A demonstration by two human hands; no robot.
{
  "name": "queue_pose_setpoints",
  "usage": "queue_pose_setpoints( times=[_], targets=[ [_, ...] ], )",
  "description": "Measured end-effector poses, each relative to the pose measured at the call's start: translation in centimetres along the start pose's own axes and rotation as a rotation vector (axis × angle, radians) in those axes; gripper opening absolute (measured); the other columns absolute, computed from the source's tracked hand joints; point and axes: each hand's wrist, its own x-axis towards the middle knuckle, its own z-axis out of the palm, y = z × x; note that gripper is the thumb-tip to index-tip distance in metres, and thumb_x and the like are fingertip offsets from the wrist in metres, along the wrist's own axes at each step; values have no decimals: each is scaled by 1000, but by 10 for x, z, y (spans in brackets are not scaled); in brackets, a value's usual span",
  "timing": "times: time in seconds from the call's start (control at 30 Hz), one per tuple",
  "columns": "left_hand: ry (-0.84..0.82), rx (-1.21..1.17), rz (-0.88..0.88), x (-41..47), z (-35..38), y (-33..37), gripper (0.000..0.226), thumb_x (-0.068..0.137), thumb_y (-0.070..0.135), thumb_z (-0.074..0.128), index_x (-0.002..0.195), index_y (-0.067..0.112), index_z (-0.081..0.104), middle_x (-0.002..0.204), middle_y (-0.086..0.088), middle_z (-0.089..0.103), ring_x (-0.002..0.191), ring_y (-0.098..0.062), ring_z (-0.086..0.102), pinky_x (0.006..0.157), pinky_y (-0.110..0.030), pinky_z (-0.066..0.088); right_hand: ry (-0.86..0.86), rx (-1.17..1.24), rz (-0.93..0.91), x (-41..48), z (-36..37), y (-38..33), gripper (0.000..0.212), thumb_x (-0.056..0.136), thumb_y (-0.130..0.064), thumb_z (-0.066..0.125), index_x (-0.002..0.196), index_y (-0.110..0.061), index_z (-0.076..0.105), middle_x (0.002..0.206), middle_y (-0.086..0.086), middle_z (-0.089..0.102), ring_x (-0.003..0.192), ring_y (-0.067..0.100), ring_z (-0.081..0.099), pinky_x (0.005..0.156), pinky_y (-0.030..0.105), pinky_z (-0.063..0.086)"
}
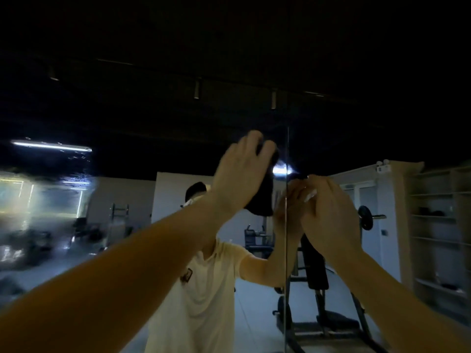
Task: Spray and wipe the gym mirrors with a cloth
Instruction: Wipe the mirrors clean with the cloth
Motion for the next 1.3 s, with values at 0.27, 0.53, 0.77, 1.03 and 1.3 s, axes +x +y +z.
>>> queue_pose_setpoints(
  times=[0.27, 0.53, 0.77, 1.03, 1.3],
  targets=[
    [-9, 145, -170, -56, -110, -152, 37, 86, 10, 61, 121, 2, 54, 130, -31, 49, 87, -41, 64, 70, -47, 56, 62, -45, -275, 36, 70, -121, 47, 83, -3, 71, 130, 1, 63, 138, 19, 60, 127, 36, 58, 105, 51, 47],
    [12, 78, -298, -148, -138, -214, 44, 105, 20, 43, 141, -3, 56, 157, -22, 46, 136, -41, 53, 112, -53, 46, 119, -147, -242, 29, 121, -160, 60, 95, -27, 35, 147, 0, 47, 155, 23, 43, 149, 36, 34, 123, 57, 27],
    [-38, 184, -143, -110, -84, -159, 59, 108, 33, 28, 163, 12, 28, 171, -17, 23, 160, -31, 18, 130, -52, 15, 106, -188, -296, 28, 122, -150, 60, 99, -26, 36, 153, -1, 40, 161, 21, 36, 154, 33, 26, 125, 55, 22],
    [-159, 220, -8, -99, -68, -136, 66, 104, 37, 28, 165, 10, 26, 169, -17, 28, 159, -30, 22, 131, -48, 13, 116, -198, -282, 28, 127, -145, 58, 104, -23, 37, 155, 2, 35, 164, 20, 32, 156, 30, 23, 127, 51, 18],
    [-57, 186, -248, -165, -148, -246, 74, 91, 31, 41, 157, -1, 35, 166, -23, 29, 155, -36, 22, 127, -62, 20, 145, -198, -221, 29, 141, -215, 59, 104, -30, 35, 157, -4, 33, 166, 17, 28, 156, 29, 23, 127, 53, 18]
  ],
)
